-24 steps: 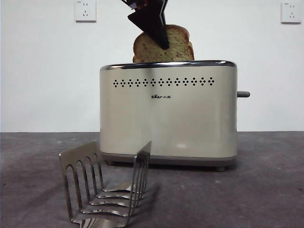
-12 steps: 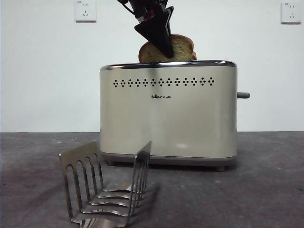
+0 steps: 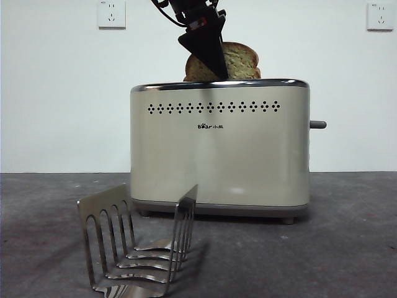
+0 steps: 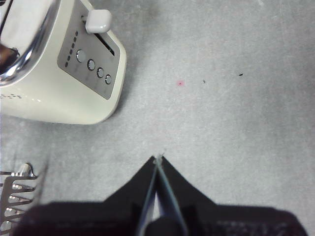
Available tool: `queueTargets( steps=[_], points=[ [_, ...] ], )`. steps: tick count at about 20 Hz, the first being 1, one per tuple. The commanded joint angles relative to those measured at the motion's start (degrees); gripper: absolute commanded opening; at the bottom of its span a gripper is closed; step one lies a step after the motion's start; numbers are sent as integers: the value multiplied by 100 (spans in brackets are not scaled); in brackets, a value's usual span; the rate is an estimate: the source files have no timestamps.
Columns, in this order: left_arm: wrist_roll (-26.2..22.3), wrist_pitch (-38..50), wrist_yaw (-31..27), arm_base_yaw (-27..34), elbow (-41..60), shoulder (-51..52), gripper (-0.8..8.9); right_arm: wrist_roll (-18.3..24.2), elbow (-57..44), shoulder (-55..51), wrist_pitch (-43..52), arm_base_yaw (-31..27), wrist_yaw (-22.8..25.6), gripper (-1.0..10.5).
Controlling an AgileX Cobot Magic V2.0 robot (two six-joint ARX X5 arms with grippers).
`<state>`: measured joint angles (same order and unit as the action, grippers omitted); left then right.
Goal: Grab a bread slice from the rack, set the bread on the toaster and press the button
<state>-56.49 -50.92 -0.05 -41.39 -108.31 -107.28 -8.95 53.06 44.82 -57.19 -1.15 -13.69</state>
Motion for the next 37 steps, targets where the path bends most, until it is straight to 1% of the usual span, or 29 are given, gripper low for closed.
queueTargets(
  steps=[1, 4, 7, 9, 10, 12, 14, 15, 16, 17, 18, 20, 22, 25, 27, 31, 37],
  points=[
    [76, 24, 15, 11, 52, 120, 322, 70, 15, 4, 35, 0, 70, 1],
    [129, 2, 46, 13, 52, 409, 325, 70, 15, 4, 116, 0, 66, 1],
    [472, -31, 46, 15, 52, 734, 324, 4, 15, 7, 337, 0, 59, 1],
    [1154, -63, 37, 11, 52, 997, 322, -39, 15, 37, 592, 0, -59, 1],
    [1694, -94, 15, 9, 52, 1137, 322, -44, 15, 85, 763, 0, -216, 1],
    [2656, -350, 26, 9, 52, 1401, 314, -127, 15, 295, 1143, 0, -640, 0],
    [3451, -667, 26, 11, 52, 1639, 308, -317, 15, 621, 1698, 0, -1126, -3],
    [3829, -785, 26, 11, 52, 1744, 278, -452, 15, 802, 2002, -2, -1331, -3],
    [4144, -922, 28, 13, 52, 1871, 166, -660, 15, 1053, 2396, -7, -1580, -4],
    [4280, -1021, 26, 20, 52, 1976, 49, -876, 15, 1300, 2752, -11, -1838, -4],
    [4369, -1126, 26, 22, 52, 2083, -17, -1106, 17, 1574, 3106, -11, -2124, -4],
    [4583, -1320, 28, 22, 52, 2258, -8, -1504, 17, 2131, 3770, -11, -2651, -5],
    [4784, -1620, 28, 22, 52, 2378, -8, -1816, 17, 2660, 4315, -11, -2927, -5],
    [5058, -2468, 28, 22, 52, 2448, -8, -1974, 17, 3268, 4824, -11, -2988, -5],
    [5362, -2472, 68, 22, 66, 2507, -8, -1985, 17, 3574, 5010, -11, -3088, -5],
    [5668, -2472, 68, 20, 66, 2566, -8, -1993, 20, 3943, 5128, -4, -3086, -5],
    [5847, -2472, 72, 20, 66, 2712, -8, -1974, 20, 4231, 5171, -9, -3086, -5]
  ],
)
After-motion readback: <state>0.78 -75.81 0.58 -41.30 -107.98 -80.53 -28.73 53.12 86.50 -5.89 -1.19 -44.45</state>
